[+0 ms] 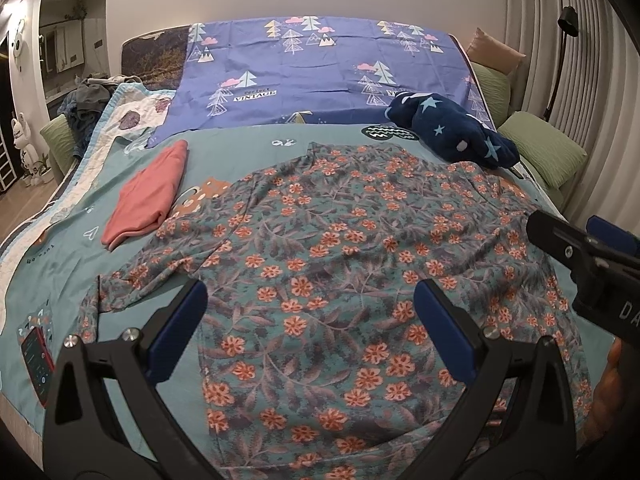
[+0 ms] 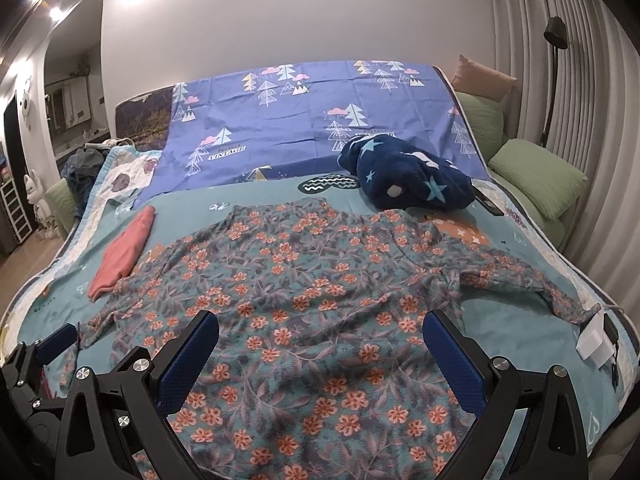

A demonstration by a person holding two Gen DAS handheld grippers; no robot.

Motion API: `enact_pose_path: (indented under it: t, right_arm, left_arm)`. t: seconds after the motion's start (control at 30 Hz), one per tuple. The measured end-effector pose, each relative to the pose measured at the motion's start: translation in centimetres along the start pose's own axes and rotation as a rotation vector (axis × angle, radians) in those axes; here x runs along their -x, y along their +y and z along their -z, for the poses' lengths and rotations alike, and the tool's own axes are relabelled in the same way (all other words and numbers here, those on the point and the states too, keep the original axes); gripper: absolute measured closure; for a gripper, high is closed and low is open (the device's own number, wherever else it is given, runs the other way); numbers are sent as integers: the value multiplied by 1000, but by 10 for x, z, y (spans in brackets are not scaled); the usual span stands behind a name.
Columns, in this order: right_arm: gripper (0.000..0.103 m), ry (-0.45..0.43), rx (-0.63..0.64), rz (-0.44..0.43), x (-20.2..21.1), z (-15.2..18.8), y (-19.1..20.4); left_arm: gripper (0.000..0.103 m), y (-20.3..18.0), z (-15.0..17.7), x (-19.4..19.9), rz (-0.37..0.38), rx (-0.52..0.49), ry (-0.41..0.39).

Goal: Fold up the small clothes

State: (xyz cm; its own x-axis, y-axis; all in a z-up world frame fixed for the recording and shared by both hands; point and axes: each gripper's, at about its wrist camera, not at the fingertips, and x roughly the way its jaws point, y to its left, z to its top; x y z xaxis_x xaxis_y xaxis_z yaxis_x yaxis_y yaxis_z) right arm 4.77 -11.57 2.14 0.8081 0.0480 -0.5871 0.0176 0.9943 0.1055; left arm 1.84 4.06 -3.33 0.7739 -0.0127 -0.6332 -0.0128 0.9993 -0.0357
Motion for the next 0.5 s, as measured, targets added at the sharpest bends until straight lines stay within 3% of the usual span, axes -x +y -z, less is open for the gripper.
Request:
enact_pose_path:
  t: [0.5]
  right_arm:
    - [0, 39, 65, 10, -11, 0, 16]
  left_arm:
    - [0, 12, 1, -6, -3, 10, 9]
